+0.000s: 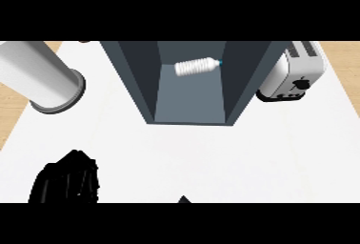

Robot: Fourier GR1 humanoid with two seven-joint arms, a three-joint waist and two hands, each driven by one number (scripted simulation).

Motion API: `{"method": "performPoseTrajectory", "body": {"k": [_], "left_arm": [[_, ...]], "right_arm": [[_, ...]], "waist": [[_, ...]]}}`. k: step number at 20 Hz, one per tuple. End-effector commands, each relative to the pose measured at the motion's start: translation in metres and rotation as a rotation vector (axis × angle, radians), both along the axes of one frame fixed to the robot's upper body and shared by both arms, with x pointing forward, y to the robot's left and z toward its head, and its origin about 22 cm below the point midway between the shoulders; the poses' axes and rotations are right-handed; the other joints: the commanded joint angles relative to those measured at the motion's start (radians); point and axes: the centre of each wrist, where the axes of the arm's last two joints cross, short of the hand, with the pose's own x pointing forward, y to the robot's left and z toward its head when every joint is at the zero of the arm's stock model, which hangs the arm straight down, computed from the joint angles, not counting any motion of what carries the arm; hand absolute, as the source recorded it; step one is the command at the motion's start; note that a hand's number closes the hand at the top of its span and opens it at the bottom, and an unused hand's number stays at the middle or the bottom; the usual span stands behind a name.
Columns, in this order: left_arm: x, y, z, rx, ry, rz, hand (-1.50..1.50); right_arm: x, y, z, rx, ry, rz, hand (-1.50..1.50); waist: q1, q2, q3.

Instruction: Pick up the bottled water, place it into the cabinet and close the cabinet

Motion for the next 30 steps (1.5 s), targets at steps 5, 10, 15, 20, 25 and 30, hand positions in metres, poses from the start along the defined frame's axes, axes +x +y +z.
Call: {"method": "performPoseTrajectory", "body": {"k": [5, 10, 15, 20, 25, 30], "left_arm": [[-0.016, 0.03, -0.001, 0.002, -0.018, 0.016, 1.5], [-0.022, 0.044, 0.003, 0.014, -0.011, 0.023, 1.5], [-0.024, 0.06, 0.006, 0.001, -0.02, 0.008, 1.5], [-0.035, 0.07, 0.004, 0.021, -0.027, -0.013, 1.5], [-0.03, 0.091, 0.018, 0.01, -0.013, 0.0, 1.5], [-0.04, 0.083, 0.004, 0.021, -0.017, 0.013, 1.5]], "right_arm": [[0.033, 0.055, 0.008, 0.041, -0.086, -0.047, 1.5], [0.053, 0.06, 0.013, 0.087, -0.045, -0.145, 1.5], [0.107, 0.066, 0.034, 0.142, 0.049, -0.211, 1.5], [0.171, 0.059, 0.027, 0.145, 0.179, -0.159, 1.5], [0.226, 0.041, 0.011, 0.104, 0.212, -0.147, 1.5], [0.261, 0.01, 0.003, 0.098, 0.218, -0.192, 1.5]], "waist": [[0.017, 0.006, 0.0], [0.029, 0.008, 0.0], [0.033, 0.013, 0.001], [0.032, 0.017, 0.002], [0.01, 0.013, 0.003], [0.014, 0.013, 0.002]]}}
